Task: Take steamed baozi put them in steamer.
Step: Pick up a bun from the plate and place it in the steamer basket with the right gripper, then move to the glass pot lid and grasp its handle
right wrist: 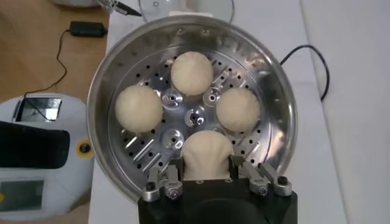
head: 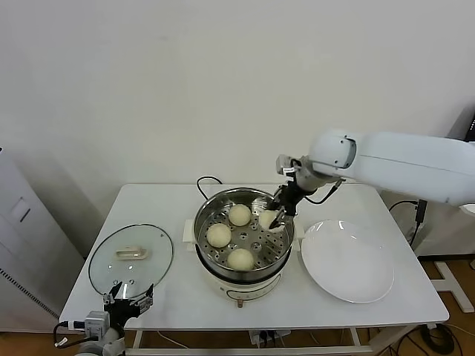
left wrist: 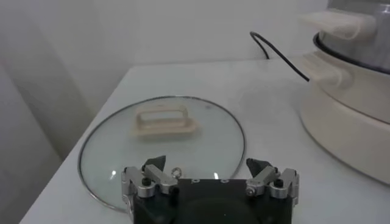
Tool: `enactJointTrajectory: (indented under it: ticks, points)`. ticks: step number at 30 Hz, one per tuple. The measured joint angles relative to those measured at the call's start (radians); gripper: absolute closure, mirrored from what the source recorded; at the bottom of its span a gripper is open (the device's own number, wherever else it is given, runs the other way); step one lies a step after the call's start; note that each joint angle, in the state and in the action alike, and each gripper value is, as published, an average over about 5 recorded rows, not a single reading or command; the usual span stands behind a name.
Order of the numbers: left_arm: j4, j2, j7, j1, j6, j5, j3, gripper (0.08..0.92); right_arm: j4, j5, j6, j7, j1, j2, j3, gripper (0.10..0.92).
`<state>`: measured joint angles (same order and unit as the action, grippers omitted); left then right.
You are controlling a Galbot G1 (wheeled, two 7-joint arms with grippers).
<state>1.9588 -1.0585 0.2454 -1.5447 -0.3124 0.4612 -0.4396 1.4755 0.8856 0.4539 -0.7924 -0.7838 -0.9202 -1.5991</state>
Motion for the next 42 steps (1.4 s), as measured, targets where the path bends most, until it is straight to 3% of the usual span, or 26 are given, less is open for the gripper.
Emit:
enactJointTrajectory:
  ticks: [11,22,25,34,42]
  points:
    - [-0.005,-0.003,0.0,-0.001,0.001,0.0,-0.003,0.177,-0.019,-0.024,0.03,0.06,0.099,-0.018,0.025,0.545]
    - [-0.009,-0.007,0.0,-0.006,0.005,0.003,-0.007,0.177,-0.033,-0.018,0.029,0.073,0.134,-0.004,0.075,0.259]
    - [-0.009,-0.007,0.0,-0.006,0.007,0.007,-0.013,0.177,-0.04,-0.006,0.02,0.058,0.134,0.017,0.106,0.213]
    - [-0.001,-0.021,-0.002,0.014,0.0,0.024,-0.033,0.177,-0.056,0.043,-0.075,0.085,0.239,0.164,0.357,0.203]
    - [0.015,-0.034,-0.008,0.056,-0.018,0.034,-0.034,0.177,-0.025,-0.003,-0.218,0.261,0.647,0.258,0.849,0.203]
